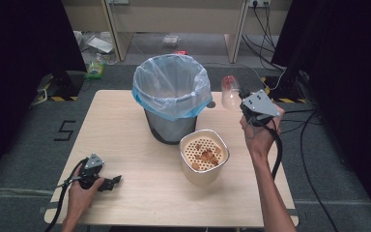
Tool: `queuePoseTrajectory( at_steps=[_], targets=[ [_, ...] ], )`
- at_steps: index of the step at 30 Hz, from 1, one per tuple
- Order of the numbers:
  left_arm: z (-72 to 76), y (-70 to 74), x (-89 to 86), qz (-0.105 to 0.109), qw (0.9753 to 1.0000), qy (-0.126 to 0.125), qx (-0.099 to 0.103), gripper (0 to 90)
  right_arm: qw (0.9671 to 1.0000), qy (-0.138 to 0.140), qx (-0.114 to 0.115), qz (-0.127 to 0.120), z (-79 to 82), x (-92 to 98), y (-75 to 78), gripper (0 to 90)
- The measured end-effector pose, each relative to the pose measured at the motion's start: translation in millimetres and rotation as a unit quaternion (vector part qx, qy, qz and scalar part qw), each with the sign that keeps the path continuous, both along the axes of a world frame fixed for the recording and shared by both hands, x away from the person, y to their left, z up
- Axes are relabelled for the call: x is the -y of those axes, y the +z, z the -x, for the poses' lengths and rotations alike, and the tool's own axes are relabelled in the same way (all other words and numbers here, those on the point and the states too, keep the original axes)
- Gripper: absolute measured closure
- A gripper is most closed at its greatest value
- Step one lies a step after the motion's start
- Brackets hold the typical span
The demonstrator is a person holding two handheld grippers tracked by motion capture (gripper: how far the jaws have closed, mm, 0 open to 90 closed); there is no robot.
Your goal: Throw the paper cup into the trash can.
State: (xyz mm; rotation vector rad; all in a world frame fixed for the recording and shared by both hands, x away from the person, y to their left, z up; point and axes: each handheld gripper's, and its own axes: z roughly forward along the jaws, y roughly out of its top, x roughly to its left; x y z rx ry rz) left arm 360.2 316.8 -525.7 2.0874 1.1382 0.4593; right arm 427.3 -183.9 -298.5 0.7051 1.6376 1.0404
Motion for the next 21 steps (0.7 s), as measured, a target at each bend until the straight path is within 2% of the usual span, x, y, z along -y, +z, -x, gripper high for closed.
queuePoseTrajectory(
  at_steps=[9,12,14,18,19,20,21],
  targets=[
    [0.0,-0.1,0.1,0.0,1.0,0.0,0.001,0.0,0.9996,0.027,-0.007,-0.005,-16.6,-21.9,38.2,87.8],
    [0.0,-0.1,0.1,0.0,1.0,0.0,0.001,0.0,0.9991,0.039,-0.012,-0.009,-21.5,-29.1,45.4,87.8],
    [0.0,-0.2,0.1,0.001,1.0,0.0,0.001,0.0,0.9982,0.055,-0.023,-0.006,-31.2,-43.2,53.7,87.7],
    [0.0,-0.2,0.1,0.001,1.0,0.0,0.001,0.0,0.9974,0.064,-0.033,0.002,-39.5,-57.1,56.7,87.7],
    [0.0,-0.2,0.1,0.001,1.0,0.0,0.001,0.0,0.9967,0.071,-0.039,0.003,-46.8,-68.3,56.8,87.7],
    [0.0,-0.2,0.1,0.001,1.0,0.0,0.001,0.0,0.9967,0.071,-0.039,0.003,-46.8,-68.3,56.8,87.7],
    [0.0,-0.2,0.1,0.001,1.0,0.0,0.001,0.0,0.9958,0.079,-0.047,0.003,-53.4,-77.5,56.0,87.7]
  ],
)
